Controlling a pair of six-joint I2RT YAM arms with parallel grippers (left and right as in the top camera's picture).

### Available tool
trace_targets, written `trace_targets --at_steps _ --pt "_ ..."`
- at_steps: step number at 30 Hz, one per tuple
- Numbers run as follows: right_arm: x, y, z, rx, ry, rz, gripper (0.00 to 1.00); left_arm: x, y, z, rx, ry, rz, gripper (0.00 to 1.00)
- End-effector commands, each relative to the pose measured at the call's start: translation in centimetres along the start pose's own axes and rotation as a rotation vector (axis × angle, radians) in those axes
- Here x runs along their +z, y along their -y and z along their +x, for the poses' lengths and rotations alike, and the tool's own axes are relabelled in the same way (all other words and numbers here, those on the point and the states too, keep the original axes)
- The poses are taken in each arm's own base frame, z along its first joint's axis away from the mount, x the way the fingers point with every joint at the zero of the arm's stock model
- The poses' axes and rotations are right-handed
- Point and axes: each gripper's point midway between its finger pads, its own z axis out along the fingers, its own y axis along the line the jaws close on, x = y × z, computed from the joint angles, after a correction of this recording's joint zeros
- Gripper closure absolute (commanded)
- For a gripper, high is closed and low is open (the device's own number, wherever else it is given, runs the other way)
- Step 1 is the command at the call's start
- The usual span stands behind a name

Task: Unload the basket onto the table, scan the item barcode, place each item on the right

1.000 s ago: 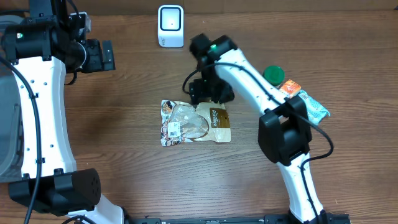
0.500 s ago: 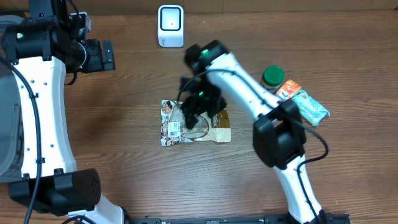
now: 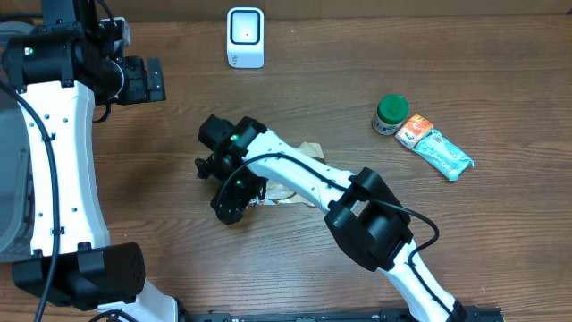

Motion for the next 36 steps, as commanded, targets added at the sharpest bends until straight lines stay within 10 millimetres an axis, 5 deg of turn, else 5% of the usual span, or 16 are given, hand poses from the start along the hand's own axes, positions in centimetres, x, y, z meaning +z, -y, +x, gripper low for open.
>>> trace_targets --at_steps 1,6,9,15,20,24,26,31,36 --pt "-0.7 1.5 -0.9 0.026 0.057 0.085 0.14 0.4 0.2 0.0 0.017 -0.009 0.008 0.0" --pt "-2.3 7.3 -3.1 0.343 0.208 0.305 0.12 0.4 0.2 0.0 0.017 -0.009 0.008 0.0" --pt "-3.2 9.1 -3.9 0.482 0.282 0.308 0.12 0.4 0.2 0.0 0.017 -0.009 0.008 0.0" --pt "-5.1 10.2 -5.2 0.598 0.36 0.215 0.12 0.4 0.2 0.0 0.017 -0.009 0.008 0.0" --pt "-11.4 10.6 -5.6 0.634 0.422 0.144 0.12 0.4 0.2 0.0 0.017 -0.009 0.008 0.0" --pt "-17.2 12.9 -3.2 0.714 0.46 0.162 0.13 0.4 0.2 0.0 0.017 -0.009 0.008 0.0" --pt "-18.5 14.5 -1.0 0.774 0.441 0.171 0.16 0.4 0.2 0.0 0.017 -0.009 0.008 0.0" --pt "-17.5 17.8 5.0 0.912 0.288 0.12 0.25 0.4 0.2 0.0 0.017 -0.009 0.008 0.0" --pt "-14.2 17.9 7.3 0.902 0.21 -0.068 0.33 0.4 0.2 0.0 0.017 -0.009 0.008 0.0"
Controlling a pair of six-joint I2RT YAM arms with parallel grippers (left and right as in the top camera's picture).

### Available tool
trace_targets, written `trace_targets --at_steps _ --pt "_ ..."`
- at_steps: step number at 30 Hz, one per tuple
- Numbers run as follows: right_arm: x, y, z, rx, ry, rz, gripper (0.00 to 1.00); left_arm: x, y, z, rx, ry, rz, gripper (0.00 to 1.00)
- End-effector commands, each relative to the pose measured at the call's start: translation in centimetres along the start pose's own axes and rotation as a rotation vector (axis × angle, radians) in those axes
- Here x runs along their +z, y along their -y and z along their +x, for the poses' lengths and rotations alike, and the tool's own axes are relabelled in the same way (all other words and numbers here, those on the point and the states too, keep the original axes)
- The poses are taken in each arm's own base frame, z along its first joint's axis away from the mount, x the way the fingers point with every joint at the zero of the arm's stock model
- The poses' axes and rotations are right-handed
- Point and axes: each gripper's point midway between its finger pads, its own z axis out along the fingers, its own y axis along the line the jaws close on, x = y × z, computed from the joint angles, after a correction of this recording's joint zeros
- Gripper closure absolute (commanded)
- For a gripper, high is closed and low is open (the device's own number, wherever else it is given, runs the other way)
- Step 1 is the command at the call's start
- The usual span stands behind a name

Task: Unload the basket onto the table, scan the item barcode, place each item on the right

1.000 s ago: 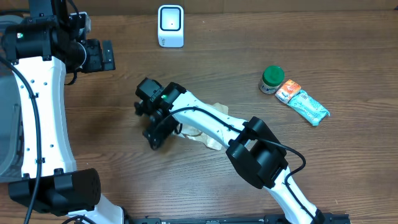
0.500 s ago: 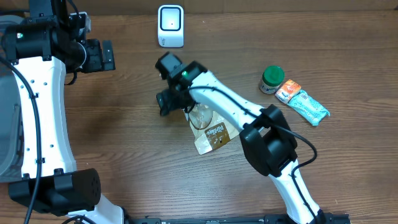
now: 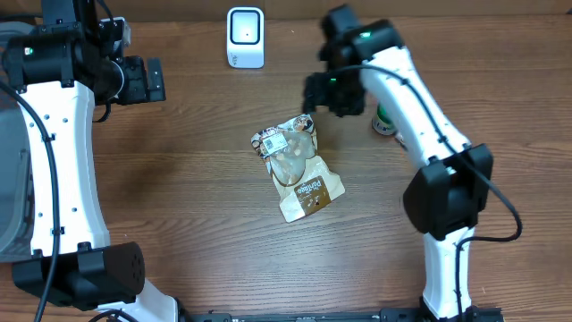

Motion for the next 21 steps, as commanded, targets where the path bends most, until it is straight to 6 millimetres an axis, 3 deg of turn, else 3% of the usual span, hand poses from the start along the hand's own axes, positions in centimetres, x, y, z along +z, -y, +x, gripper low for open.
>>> trace_targets --at_steps 1,7,21 --pt "2.5 -0.9 2.5 -0.053 -0.12 -0.122 0.34 0.4 0.2 0.1 0.018 -0.009 0.009 0.0" --pt "5.9 -0.7 5.2 -0.072 -0.222 -0.224 0.35 0.4 0.2 0.1 0.017 -0.009 0.009 0.0" --pt "12.2 -1.4 9.0 -0.031 -0.274 -0.221 0.38 0.4 0.2 0.1 0.017 -0.009 0.009 0.0"
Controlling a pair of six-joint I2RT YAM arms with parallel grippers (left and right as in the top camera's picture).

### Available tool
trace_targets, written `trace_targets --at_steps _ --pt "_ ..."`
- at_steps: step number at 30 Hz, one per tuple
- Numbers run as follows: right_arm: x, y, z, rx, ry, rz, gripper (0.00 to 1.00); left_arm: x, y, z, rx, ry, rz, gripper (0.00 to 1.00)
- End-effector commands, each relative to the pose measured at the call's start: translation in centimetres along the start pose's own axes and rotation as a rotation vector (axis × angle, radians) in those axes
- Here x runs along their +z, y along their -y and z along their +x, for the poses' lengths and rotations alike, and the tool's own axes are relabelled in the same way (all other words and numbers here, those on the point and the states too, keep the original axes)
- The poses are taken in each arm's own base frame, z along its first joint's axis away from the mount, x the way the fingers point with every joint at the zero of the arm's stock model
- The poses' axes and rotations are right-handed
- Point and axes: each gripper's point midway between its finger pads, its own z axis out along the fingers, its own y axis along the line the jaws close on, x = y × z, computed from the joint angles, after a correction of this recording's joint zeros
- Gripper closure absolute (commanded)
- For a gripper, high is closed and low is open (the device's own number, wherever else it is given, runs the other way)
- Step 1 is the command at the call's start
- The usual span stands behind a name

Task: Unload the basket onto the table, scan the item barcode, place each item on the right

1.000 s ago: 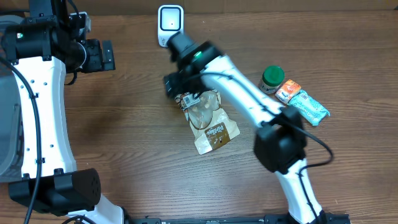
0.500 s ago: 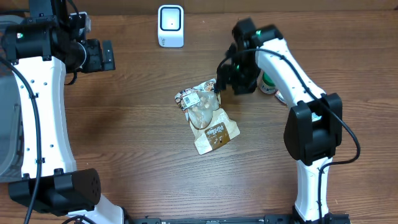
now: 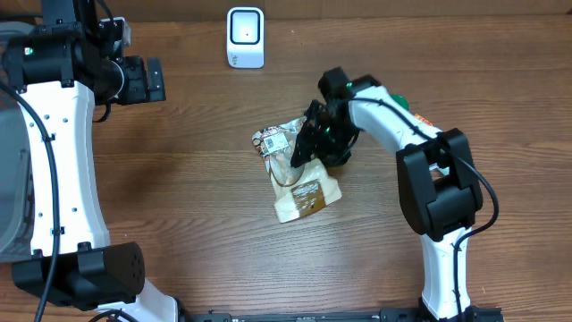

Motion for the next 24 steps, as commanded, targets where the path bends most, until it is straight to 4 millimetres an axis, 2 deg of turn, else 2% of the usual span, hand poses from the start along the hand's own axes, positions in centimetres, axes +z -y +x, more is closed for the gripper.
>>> trace_targets --at_steps 1,9,15,19,24 --pt "1.5 0.1 0.9 0.046 -0.023 -0.003 0.41 0.4 0.2 0.1 0.017 -0.009 0.009 0.0" --pt "1.7 0.1 0.9 0.041 -0.019 -0.008 0.72 0.4 0.2 0.1 0.017 -0.009 0.009 0.0" --pt "0.9 -0.8 -0.2 0.013 0.021 -0.03 0.85 0.4 0.2 0.1 0.018 -0.009 0.009 0.01" --pt "-1.5 -2.7 -1.6 -0.035 0.087 -0.048 0.96 0.4 0.2 0.1 0.017 -0.009 0.009 0.0" --pt "-6.8 -6.9 -2.1 -0.162 0.176 -0.103 0.96 0.4 0.2 0.1 0.017 -0.009 0.009 0.0"
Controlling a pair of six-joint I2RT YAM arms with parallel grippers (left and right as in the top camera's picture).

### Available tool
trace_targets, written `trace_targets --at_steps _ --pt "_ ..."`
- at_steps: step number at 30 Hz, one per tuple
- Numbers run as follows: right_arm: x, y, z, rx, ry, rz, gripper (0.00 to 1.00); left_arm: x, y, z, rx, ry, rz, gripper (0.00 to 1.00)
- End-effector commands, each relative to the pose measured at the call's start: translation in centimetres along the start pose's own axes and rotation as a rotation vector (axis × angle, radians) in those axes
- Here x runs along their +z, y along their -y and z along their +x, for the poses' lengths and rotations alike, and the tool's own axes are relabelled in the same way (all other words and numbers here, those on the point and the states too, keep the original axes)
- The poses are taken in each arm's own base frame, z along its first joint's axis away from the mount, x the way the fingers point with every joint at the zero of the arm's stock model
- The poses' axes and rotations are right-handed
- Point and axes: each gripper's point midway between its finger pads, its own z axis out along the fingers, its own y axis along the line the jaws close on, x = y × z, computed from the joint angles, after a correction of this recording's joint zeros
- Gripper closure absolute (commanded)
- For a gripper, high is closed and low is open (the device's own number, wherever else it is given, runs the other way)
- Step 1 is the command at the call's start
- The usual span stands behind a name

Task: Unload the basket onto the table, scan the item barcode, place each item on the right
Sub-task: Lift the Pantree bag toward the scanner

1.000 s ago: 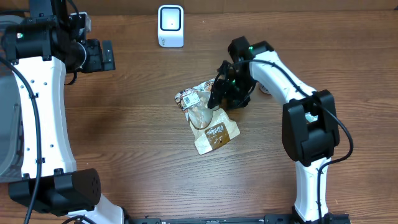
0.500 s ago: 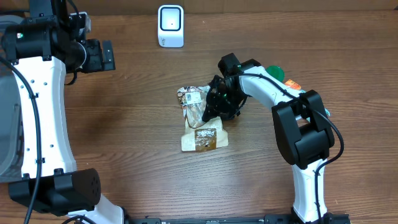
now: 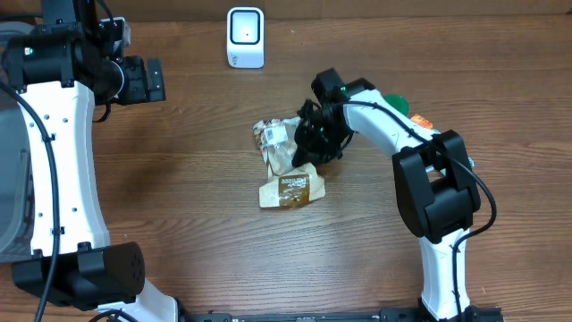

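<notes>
A brown snack pouch (image 3: 288, 183) lies crumpled in the middle of the table, its white barcode label (image 3: 271, 134) at the upper left end, facing up. My right gripper (image 3: 308, 143) is down at the pouch's upper right edge and looks shut on the foil there. The white barcode scanner (image 3: 245, 37) stands at the far edge, well beyond the pouch. My left gripper (image 3: 146, 80) hovers at the far left, open, holding nothing.
A green-lidded jar (image 3: 396, 104) and an orange packet (image 3: 421, 120) lie behind the right arm at the right. A grey bin (image 3: 7, 179) sits at the left edge.
The right gripper has closed in on the pouch's upper edge. The pouch has crumpled, and its brown lower end has swung left and now lies more level.
The right gripper was low over the pouch at the table's centre-left, covering it. Then it was up at the far right by the jar, with the pouch lying flat and free. It came back to the pouch's right side and now grips its upper edge.
</notes>
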Motion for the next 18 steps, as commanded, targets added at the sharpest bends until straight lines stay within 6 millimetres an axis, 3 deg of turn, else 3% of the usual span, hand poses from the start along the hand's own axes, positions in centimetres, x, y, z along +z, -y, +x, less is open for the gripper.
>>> trace_targets --at_steps 1,8,12,18 --pt "-6.4 -5.7 -1.1 -0.176 0.139 -0.067 0.96 0.4 0.2 0.1 0.017 -0.009 0.008 0.0" --pt "-14.9 -12.3 2.0 -0.379 0.26 -0.176 0.96 0.4 0.2 0.1 0.018 -0.009 0.008 0.0" --pt "-19.3 -15.2 5.3 -0.496 0.332 -0.233 0.96 0.4 0.2 0.1 0.017 -0.009 0.008 0.0" --pt "-23.4 -17.5 9.4 -0.587 0.395 -0.286 0.96 0.4 0.2 0.1 0.017 -0.009 0.008 0.0"
